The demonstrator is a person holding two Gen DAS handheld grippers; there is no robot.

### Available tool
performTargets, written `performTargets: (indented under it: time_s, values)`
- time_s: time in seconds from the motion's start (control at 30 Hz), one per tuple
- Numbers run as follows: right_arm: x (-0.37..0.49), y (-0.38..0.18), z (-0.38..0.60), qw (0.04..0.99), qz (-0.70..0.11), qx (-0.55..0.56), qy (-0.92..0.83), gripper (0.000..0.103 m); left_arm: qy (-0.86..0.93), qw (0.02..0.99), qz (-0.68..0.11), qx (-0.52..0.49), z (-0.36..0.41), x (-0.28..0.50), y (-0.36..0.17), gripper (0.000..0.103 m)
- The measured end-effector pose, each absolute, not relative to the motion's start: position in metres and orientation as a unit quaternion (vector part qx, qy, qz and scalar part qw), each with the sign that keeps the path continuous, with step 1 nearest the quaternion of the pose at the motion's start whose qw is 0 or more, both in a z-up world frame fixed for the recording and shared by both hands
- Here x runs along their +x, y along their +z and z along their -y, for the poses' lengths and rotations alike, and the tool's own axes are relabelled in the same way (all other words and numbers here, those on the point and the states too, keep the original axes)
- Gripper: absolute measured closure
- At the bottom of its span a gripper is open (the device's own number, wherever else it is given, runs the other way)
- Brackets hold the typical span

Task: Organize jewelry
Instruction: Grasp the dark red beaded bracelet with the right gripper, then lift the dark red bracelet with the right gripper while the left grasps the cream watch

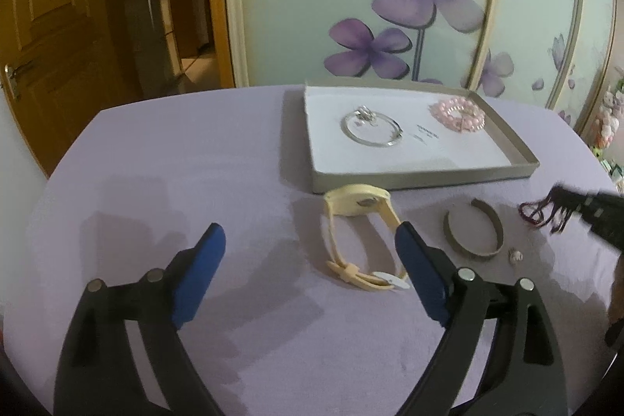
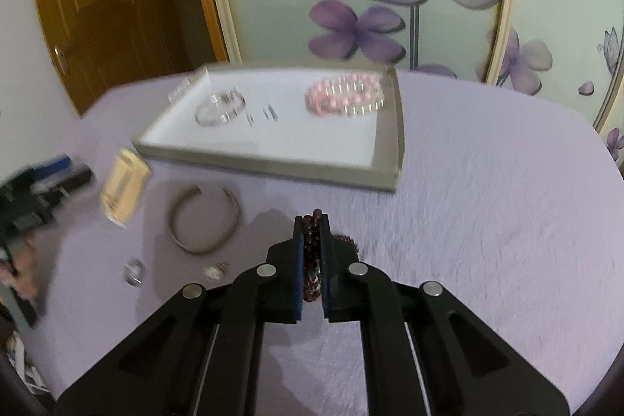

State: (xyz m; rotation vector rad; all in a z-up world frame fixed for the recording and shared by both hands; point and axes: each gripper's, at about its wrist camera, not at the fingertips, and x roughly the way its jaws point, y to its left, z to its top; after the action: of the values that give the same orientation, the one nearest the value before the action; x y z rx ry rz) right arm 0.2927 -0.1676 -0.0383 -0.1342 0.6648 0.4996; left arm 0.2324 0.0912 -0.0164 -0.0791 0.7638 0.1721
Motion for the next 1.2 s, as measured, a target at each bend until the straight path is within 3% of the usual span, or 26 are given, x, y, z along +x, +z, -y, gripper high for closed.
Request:
performTargets:
  time_s: [0.53, 0.7, 0.8, 1.2]
  values:
    - [0.272, 0.012, 0.181, 0.924, -0.263, -0.023, 0.275, 0.096, 0.085, 0.904, -0.418, -0.042, -0.067, 0.271, -0.045, 0.014]
    - [0.274, 0.01, 0.182, 0.923, -0.268, -0.021, 0.274, 0.096, 0.087, 0.896, -0.432, -0.054, -0.067, 0.279, -0.052, 0.051]
    - [0.273, 0.009, 0.183, 0.923, -0.269, -0.019, 0.274, 0.096, 0.085, 0.898, -0.427, -0.055, -0.069, 0.276, -0.051, 0.063]
    - [0.271, 0.013, 0.183, 0.926, -0.259, -0.016, 0.275, 0.096, 0.084, 0.911, -0.401, -0.039, -0.066, 0.257, -0.033, 0.065]
